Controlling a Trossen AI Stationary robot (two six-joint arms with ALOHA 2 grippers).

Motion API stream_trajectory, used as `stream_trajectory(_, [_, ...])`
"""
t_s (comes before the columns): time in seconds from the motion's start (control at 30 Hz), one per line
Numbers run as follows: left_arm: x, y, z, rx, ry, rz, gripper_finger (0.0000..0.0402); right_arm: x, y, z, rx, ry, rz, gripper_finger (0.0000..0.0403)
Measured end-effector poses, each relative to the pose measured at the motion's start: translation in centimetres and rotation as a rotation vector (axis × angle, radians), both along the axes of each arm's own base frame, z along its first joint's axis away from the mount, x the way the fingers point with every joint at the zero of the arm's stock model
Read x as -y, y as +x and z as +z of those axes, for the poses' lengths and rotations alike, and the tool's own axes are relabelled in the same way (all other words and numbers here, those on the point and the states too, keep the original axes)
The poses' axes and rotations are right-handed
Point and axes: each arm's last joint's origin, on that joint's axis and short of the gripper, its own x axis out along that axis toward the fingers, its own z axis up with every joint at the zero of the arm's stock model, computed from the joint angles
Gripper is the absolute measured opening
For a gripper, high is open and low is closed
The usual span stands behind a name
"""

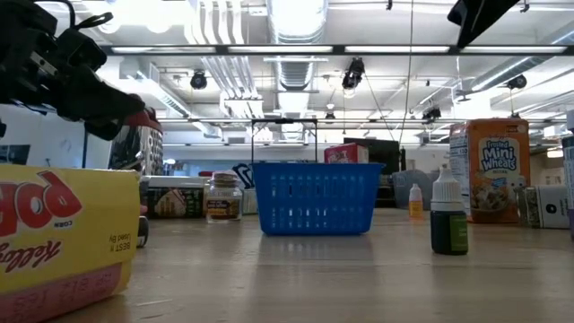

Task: Pick & Place Kitchen Items
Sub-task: Put the orange cereal box into the black bin

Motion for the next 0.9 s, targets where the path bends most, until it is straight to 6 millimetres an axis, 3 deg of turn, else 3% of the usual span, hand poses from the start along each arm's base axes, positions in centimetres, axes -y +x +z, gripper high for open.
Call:
stream_trajectory(0.2, [0.0, 0.0, 0.0, 0.000, 0.000, 0.000, 0.0012, 0.0, -0.8, -0.8, -0.002, 0.028, -0.038, 0.0191])
stream_trajectory(0.37, [0.0, 0.0, 0.0, 0.000, 0.000, 0.000, 0.0012, -0.1, -1.0, -2.7, -0.063, 0.046, -0.042, 0.0205])
stream_trajectory(0.6, [0.0, 0.0, 0.0, 0.000, 0.000, 0.000, 0.0012, -0.1, -0.8, -5.3, -0.136, 0.042, -0.043, 0.0237])
stream_trajectory(0.9, [0.0, 0.0, 0.0, 0.000, 0.000, 0.000, 0.0012, -0.1, -0.4, -7.3, -0.153, 0.032, -0.026, 0.0281])
